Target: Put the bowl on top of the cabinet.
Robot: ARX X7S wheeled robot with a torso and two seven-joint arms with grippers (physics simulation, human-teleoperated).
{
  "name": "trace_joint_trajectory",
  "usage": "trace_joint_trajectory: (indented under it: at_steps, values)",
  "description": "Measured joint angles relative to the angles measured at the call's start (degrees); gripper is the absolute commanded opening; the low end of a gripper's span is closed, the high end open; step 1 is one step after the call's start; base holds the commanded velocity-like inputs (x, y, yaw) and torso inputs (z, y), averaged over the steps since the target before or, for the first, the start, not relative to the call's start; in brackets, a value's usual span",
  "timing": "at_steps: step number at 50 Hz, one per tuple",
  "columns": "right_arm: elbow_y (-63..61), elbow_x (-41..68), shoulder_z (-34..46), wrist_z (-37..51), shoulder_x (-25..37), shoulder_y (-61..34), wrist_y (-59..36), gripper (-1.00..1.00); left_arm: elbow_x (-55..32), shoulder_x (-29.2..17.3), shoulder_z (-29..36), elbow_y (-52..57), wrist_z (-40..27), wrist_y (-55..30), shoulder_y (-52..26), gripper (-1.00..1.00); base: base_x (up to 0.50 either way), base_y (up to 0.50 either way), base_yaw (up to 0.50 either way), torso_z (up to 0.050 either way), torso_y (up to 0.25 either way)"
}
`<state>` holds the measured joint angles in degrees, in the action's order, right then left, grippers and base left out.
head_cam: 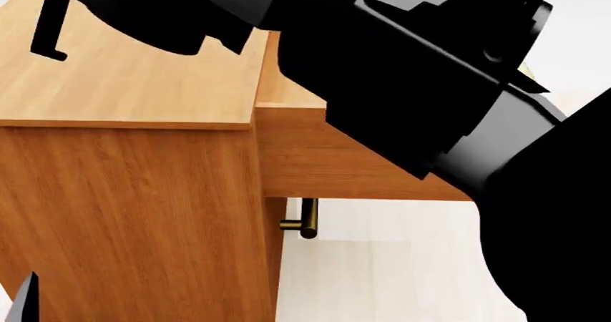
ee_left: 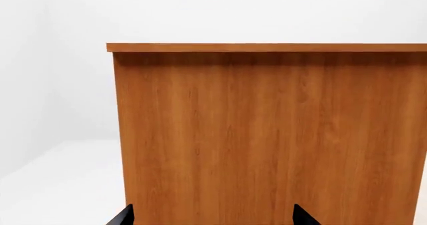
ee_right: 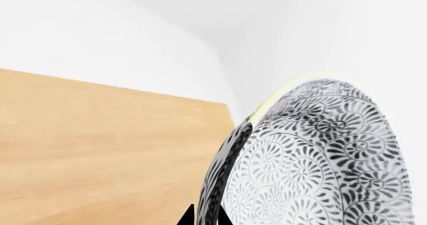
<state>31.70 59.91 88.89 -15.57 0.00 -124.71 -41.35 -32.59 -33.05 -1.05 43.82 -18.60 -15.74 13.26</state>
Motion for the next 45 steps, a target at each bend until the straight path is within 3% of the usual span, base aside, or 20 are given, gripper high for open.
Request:
trace_joint_trajectory:
  at_steps: [45]
  values:
    - [-3.99,-6.17,-0.07,-4.58,0.0,6.84,-0.33,-1.0,-0.21,-0.47,-0.35,0.01,-0.78,0.32,-0.05,1.0,0.0,0.0,0.0,0.0,0.0]
